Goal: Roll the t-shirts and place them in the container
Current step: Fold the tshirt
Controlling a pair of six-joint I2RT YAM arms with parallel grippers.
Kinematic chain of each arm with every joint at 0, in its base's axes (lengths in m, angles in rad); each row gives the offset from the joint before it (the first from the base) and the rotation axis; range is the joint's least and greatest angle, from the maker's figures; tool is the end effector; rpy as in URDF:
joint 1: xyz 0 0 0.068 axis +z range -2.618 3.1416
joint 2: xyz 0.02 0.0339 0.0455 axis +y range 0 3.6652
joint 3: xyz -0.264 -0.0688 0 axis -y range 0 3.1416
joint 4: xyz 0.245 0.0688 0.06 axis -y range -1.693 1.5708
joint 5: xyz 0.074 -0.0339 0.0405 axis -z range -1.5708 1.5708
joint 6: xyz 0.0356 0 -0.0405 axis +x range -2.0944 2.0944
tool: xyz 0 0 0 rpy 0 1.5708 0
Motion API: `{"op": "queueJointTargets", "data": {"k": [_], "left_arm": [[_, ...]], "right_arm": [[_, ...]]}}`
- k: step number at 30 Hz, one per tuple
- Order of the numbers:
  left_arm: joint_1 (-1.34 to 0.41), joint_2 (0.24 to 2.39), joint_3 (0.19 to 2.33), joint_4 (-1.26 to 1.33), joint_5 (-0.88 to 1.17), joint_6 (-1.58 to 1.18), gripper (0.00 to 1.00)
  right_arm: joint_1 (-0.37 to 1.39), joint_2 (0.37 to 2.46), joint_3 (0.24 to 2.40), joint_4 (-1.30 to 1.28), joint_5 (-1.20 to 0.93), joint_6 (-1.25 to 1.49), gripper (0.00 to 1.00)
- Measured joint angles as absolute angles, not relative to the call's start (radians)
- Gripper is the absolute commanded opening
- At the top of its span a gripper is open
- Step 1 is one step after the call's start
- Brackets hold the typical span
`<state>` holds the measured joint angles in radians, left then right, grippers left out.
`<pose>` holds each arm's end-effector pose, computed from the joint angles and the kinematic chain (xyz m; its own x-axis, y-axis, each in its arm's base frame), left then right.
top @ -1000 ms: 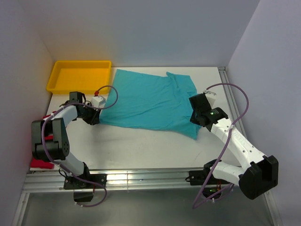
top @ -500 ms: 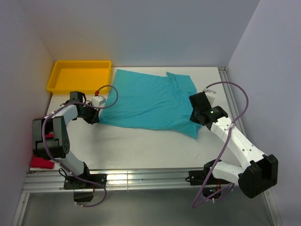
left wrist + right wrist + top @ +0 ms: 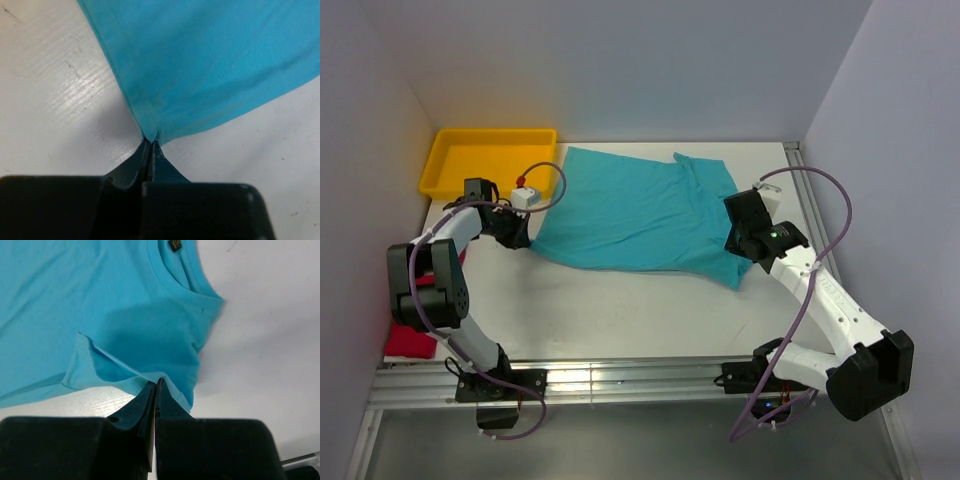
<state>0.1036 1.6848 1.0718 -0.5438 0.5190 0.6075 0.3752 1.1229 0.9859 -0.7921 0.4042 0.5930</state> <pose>0.3272 0.0163 0.1879 -0.6857 0.4270 -0.5895 0.6090 0.7801 -0.1432 0.2102 0.0678 0.2919 -0.6840 0.2828 -0.6724 0.3188 0.9450 0.0732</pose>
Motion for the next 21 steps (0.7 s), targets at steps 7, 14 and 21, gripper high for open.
{"op": "queueJointTargets", "data": {"k": [7,14,21], "left_arm": [[0.105,1.735,1.137,-0.575,0.517,0.550,0.00],[0.105,1.772,1.191,-0.608,0.510,0.494,0.00],[0.105,1.809,1.266,-0.618,0.509,0.439,0.00]], "right_arm": [[0.370,1.124,1.008,-0.789,0.419,0.575,0.00],[0.356,1.143,1.015,-0.770,0.430,0.555,0.00],[0.350,1.170,1.023,-0.743,0.434,0.529,0.00]]}}
